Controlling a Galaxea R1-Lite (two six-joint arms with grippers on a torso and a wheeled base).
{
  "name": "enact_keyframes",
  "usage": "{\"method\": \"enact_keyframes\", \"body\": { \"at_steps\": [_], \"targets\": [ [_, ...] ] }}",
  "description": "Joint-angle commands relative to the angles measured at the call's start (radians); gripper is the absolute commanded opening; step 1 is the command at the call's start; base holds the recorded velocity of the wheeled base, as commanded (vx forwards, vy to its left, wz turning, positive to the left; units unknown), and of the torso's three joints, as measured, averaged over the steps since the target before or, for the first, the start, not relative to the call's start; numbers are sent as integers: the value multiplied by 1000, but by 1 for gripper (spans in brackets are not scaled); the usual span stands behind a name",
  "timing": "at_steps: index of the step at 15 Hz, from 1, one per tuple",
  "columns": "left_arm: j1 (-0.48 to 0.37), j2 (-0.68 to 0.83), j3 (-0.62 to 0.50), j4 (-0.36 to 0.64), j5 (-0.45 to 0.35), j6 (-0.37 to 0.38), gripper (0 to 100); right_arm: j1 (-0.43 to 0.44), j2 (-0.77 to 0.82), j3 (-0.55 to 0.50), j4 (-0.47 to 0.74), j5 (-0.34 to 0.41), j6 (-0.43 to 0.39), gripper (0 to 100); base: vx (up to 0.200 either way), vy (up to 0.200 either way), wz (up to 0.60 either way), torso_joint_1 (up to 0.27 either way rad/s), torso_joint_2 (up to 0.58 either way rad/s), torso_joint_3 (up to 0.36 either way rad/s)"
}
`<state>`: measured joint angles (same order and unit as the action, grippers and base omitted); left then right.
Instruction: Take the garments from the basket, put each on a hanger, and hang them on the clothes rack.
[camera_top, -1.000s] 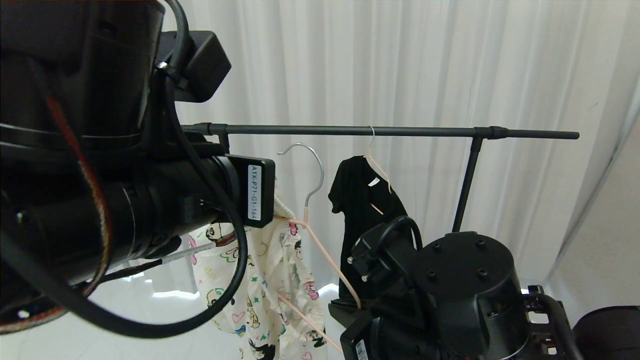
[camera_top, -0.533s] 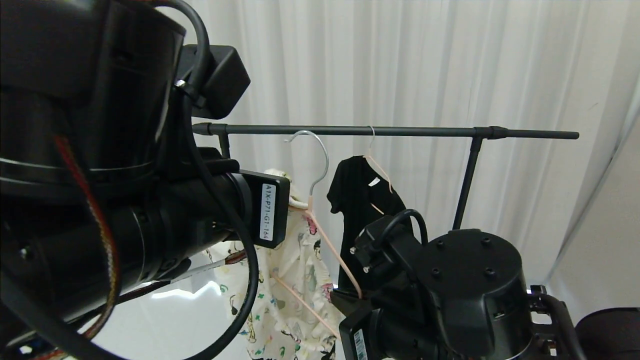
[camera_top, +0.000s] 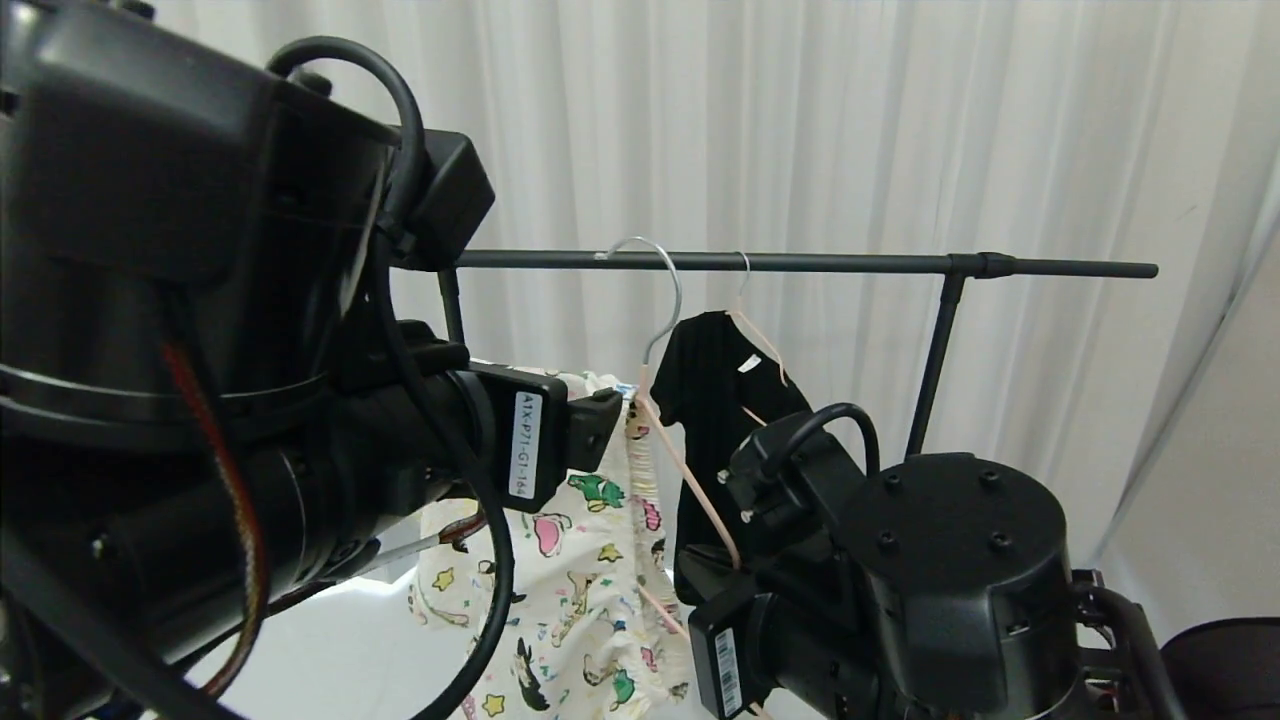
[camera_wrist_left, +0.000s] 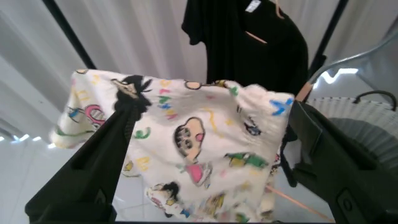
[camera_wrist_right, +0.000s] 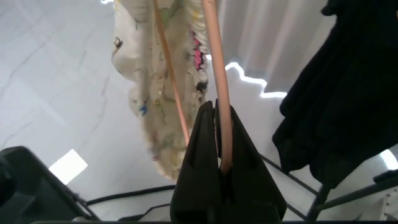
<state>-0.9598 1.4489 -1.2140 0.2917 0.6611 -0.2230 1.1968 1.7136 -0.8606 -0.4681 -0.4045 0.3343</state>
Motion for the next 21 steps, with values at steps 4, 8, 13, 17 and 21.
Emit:
{"method": "enact_keyframes", "body": {
  "at_steps": [4, 8, 13, 17, 21],
  "targets": [
    [-43, -199, 199, -3, -14, 25, 100, -68, -52, 46, 0, 3, -38, 0, 0, 0, 0, 0, 0, 0],
    [6, -390, 347, -36, -218, 132, 100, -83, -200, 192, 0, 93, -90, 0, 0, 0, 0, 0, 0, 0],
    [282, -490, 421, -46, -821, 531, 100, -82, -437, 419, 0, 286, -267, 0, 0, 0, 0, 0, 0, 0],
    [268, -438, 432, -54, -1035, 626, 100, -31, -488, 456, 3, 339, -353, 0, 0, 0, 0, 0, 0, 0],
    [151, -326, 430, -78, -1054, 702, 100, 35, -468, 456, 2, 332, -382, 0, 0, 0, 0, 0, 0, 0]
  ]
}}
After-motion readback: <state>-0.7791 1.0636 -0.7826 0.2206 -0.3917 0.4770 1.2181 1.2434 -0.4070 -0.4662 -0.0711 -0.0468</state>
